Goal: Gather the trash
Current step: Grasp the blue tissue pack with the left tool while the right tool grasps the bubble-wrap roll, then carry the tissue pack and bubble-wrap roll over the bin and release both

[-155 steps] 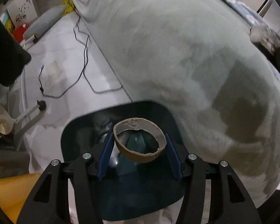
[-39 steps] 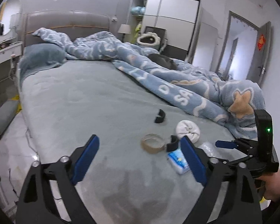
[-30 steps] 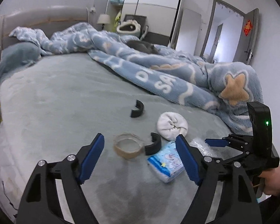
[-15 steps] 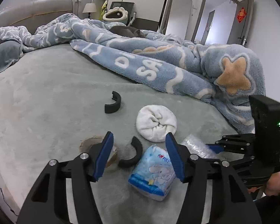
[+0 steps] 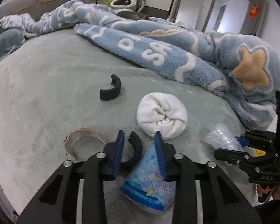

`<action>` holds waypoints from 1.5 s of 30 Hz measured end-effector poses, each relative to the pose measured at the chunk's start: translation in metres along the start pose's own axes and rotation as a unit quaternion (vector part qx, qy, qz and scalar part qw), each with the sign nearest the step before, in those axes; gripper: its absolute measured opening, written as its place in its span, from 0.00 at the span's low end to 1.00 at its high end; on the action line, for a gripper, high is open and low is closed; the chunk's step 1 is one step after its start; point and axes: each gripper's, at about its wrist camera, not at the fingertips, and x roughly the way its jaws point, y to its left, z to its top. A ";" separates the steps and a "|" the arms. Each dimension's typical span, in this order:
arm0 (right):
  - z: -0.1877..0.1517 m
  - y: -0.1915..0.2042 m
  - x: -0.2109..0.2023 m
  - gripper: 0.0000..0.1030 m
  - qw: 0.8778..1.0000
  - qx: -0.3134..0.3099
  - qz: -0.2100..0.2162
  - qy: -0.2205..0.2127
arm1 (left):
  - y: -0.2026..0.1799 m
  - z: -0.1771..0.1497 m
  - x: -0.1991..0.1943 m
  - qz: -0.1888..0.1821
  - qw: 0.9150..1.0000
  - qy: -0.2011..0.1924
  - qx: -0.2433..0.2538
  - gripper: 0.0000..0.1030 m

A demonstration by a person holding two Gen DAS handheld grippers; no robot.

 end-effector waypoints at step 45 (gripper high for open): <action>0.034 0.114 -0.011 0.32 0.996 -0.060 0.061 -0.020 | 0.013 -0.033 -0.101 0.046 0.997 -0.024 -0.057 0.10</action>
